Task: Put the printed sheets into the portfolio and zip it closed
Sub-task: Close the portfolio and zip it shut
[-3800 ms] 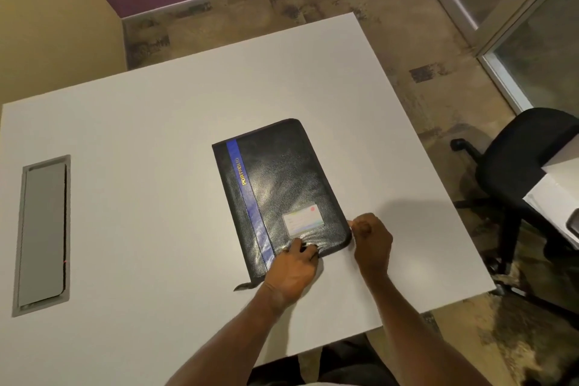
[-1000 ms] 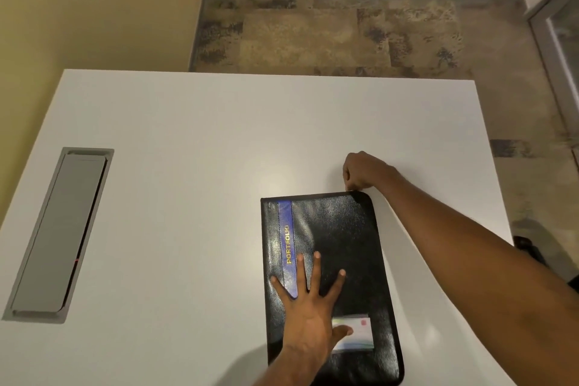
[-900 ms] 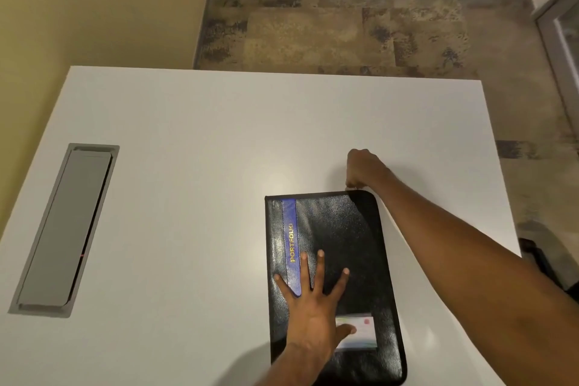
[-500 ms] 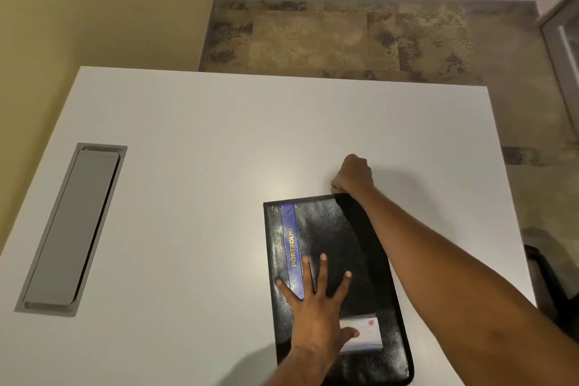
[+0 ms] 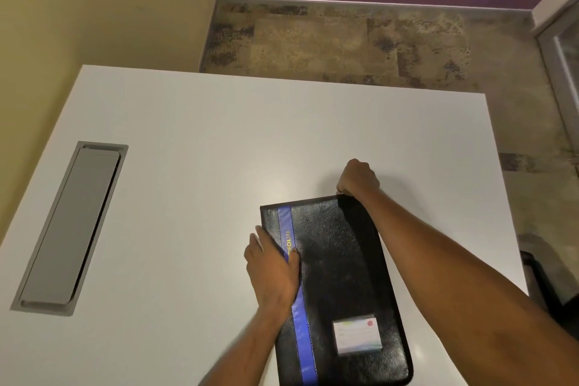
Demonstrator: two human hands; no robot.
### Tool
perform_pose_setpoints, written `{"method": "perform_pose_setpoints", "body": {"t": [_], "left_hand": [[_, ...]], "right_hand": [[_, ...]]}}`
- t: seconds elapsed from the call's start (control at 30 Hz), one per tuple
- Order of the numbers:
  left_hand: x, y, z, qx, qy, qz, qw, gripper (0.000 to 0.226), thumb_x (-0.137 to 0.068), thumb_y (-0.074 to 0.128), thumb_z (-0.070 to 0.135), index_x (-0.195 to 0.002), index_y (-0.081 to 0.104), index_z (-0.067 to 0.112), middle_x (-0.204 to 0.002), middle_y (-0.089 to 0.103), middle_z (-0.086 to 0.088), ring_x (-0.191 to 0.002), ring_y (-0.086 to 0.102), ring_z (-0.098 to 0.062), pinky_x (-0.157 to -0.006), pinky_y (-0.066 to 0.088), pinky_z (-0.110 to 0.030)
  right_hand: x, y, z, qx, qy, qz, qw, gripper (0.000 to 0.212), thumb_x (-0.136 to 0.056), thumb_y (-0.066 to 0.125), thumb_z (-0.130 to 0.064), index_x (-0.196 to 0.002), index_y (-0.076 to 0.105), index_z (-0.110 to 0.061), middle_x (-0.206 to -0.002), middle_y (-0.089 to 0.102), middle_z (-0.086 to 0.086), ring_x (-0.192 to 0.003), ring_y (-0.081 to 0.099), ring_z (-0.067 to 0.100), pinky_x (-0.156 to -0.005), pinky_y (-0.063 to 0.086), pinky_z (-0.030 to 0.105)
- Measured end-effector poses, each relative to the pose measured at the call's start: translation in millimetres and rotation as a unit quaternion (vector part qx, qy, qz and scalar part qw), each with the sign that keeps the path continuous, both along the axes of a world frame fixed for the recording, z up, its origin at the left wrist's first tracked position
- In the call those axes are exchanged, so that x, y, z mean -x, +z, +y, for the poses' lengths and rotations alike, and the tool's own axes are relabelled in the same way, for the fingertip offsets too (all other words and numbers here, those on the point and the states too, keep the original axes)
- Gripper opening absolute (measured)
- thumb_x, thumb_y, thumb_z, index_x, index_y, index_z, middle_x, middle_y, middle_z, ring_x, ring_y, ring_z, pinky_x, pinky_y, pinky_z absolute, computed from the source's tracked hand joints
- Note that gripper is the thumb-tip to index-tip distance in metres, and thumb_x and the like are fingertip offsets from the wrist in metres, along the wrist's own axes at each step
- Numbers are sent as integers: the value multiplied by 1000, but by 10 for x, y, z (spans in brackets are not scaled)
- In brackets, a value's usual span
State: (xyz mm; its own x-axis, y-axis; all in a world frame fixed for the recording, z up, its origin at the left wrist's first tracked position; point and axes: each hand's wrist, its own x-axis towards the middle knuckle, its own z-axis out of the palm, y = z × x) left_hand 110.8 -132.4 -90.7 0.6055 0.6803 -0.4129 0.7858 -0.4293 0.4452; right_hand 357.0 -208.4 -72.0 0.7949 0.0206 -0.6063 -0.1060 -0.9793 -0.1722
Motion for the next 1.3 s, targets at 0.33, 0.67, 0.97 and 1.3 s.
{"method": "perform_pose_setpoints", "body": {"t": [0.33,0.67,0.97,1.3], "left_hand": [[-135,24,143,77,64,-174,980,36,-76,74,27,-109,58,29,-97,63,10,-92,61,-16,-81,55,-39],[-326,29,311,62,-31,-94,993,74,-91,66,45,-156,31,35,-114,49,-3,-108,44,-20,-88,43,-34],[-814,45,500,82,-71,26,994,45,-90,66,48,-129,55,28,-119,45,-12,-116,47,-37,-89,47,-40],[-875,-24,468,61,-89,18,994,31,-89,72,30,-116,57,21,-112,52,-13,-104,53,-35,-77,39,-33]], "right_hand": [[-76,-20,56,-37,-47,33,998,25,-79,79,-7,-79,55,-8,-90,62,7,-90,66,27,-68,49,29],[-219,-18,7,66,31,147,986,25,-96,68,-34,-86,64,-11,-97,60,5,-84,56,22,-75,45,27],[-227,-219,-98,74,2,76,994,23,-74,83,-12,-67,62,-10,-61,65,2,-65,65,20,-66,52,28],[-222,-221,-22,95,16,150,984,17,-81,79,-20,-89,66,-13,-77,65,3,-75,60,21,-57,45,23]]}}
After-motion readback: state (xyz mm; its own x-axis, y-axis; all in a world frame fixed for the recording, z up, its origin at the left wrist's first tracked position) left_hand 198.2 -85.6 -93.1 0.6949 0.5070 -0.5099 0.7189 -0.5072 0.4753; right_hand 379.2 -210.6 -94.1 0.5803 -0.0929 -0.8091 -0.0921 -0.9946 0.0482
